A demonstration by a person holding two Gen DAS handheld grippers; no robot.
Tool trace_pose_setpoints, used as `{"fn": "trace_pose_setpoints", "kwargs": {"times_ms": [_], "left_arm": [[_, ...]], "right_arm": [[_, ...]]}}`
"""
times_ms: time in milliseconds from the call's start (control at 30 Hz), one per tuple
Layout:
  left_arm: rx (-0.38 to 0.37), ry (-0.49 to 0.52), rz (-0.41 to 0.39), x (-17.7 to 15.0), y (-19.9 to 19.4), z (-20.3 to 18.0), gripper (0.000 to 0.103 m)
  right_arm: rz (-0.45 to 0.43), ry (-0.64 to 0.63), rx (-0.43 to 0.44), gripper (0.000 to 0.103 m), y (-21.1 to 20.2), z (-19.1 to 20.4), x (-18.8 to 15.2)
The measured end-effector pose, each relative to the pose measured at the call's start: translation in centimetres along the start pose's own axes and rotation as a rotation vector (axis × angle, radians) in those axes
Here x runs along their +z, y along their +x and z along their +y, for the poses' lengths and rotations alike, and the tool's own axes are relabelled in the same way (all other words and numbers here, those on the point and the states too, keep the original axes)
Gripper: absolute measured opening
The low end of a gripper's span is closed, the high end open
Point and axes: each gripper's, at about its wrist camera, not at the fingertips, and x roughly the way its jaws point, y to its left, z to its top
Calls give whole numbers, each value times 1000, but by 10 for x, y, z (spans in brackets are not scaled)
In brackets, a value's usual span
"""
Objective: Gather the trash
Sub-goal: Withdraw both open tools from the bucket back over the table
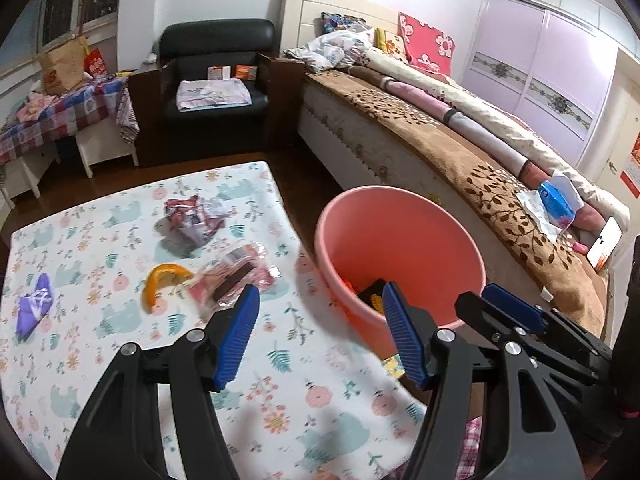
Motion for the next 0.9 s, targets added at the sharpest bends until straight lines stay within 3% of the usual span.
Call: {"fn": "trace_pose_setpoints", "kwargs": {"times_ms": [333, 900], "left_arm": [[69, 3, -22, -25, -21, 31, 64], [142, -98, -60, -66, -47, 138, 64]], "right_arm": [[12, -50, 51, 38, -1, 33, -14], [156, -154, 137, 38, 58, 92, -27]]}}
